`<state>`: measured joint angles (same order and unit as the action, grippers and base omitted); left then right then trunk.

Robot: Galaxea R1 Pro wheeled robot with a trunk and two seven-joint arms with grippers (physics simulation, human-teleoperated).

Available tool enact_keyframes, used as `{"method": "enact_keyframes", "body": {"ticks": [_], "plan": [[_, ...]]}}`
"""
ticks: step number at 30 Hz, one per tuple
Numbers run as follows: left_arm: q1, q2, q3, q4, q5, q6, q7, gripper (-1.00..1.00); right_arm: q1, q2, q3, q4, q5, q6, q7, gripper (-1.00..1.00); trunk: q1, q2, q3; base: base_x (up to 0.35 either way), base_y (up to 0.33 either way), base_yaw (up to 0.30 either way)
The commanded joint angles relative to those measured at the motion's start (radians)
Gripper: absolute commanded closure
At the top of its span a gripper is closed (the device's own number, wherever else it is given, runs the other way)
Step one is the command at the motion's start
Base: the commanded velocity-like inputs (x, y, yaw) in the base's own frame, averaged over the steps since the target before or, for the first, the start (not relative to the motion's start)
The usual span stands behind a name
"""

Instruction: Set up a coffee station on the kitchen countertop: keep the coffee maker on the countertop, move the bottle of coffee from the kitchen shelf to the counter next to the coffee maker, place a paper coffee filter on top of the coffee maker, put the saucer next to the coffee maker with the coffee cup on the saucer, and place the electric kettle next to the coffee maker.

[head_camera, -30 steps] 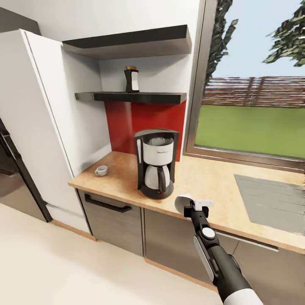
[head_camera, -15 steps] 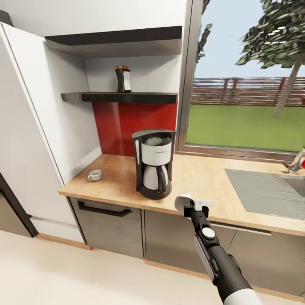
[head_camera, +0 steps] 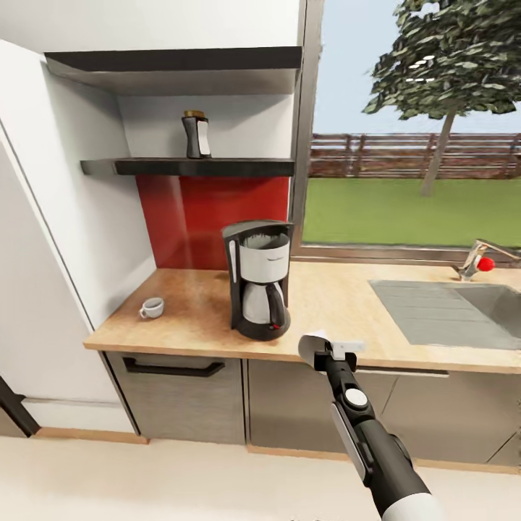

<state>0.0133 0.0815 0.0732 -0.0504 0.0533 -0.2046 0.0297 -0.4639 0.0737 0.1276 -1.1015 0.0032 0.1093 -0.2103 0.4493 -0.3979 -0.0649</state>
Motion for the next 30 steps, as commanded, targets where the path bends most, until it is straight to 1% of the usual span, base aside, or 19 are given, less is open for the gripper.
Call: {"method": "enact_keyframes", "body": {"ticks": [1,30], "plan": [[0.000,0.000,0.007,-0.002,0.003,-0.001,-0.002,-1.00,-0.001,0.000,0.002,-0.001,-0.003,0.006,-0.006,1.00,0.001,-0.002,-0.002,0.000,0.328,-0.268],[0.000,-0.004,0.007,-0.002,0.002,0.000,-0.001,-1.00,-0.001,0.000,0.002,-0.001,-0.003,0.006,-0.006,1.00,0.001,-0.002,-0.002,0.000,0.331,-0.268]]}}
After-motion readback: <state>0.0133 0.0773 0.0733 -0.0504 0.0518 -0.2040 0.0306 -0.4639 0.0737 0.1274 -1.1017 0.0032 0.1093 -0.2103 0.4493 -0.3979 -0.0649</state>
